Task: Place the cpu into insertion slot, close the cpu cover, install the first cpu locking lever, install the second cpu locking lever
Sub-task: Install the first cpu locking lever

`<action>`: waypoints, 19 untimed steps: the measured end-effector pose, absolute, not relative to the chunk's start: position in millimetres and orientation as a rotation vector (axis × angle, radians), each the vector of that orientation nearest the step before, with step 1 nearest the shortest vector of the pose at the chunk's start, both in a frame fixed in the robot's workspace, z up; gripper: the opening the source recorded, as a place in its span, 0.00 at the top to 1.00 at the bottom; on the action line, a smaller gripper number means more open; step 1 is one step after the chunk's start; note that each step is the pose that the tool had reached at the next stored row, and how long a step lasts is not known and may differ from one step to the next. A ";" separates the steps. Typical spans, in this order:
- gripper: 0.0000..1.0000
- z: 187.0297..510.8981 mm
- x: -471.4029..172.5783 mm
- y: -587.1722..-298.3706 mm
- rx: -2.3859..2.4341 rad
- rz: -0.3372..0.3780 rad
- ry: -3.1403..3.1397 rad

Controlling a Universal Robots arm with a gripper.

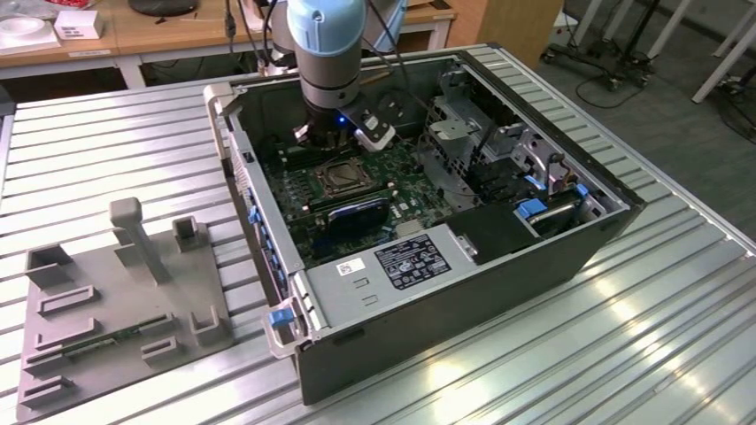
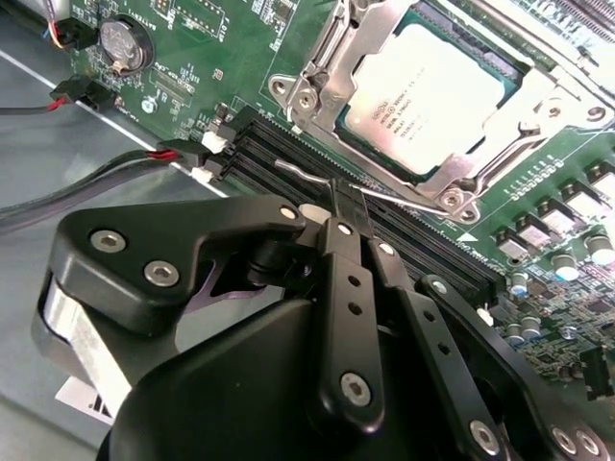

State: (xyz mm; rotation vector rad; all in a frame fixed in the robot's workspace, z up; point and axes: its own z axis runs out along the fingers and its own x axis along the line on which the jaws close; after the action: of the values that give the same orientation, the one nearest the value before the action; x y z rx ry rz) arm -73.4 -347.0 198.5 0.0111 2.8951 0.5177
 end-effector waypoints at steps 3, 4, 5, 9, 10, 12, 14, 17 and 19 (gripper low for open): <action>0.89 198.2 -73.5 -347.0 0.019 0.515 2.895; 0.89 198.0 -73.5 -346.9 0.027 0.514 2.894; 0.89 197.8 -73.5 -346.9 0.038 0.513 2.892; 0.89 197.2 -73.4 -347.0 0.090 0.506 2.886; 0.89 197.1 -73.4 -346.7 0.095 0.506 2.885; 0.89 196.9 -73.4 -346.2 0.112 0.503 2.883; 0.89 196.8 -73.4 -345.8 0.122 0.502 2.882; 0.89 196.6 -73.4 -344.7 0.133 0.501 2.880; 0.89 196.4 -73.4 -343.9 0.140 0.500 2.879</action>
State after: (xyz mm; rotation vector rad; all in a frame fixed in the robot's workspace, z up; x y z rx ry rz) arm -73.4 -343.9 196.4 0.1395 2.8791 0.4998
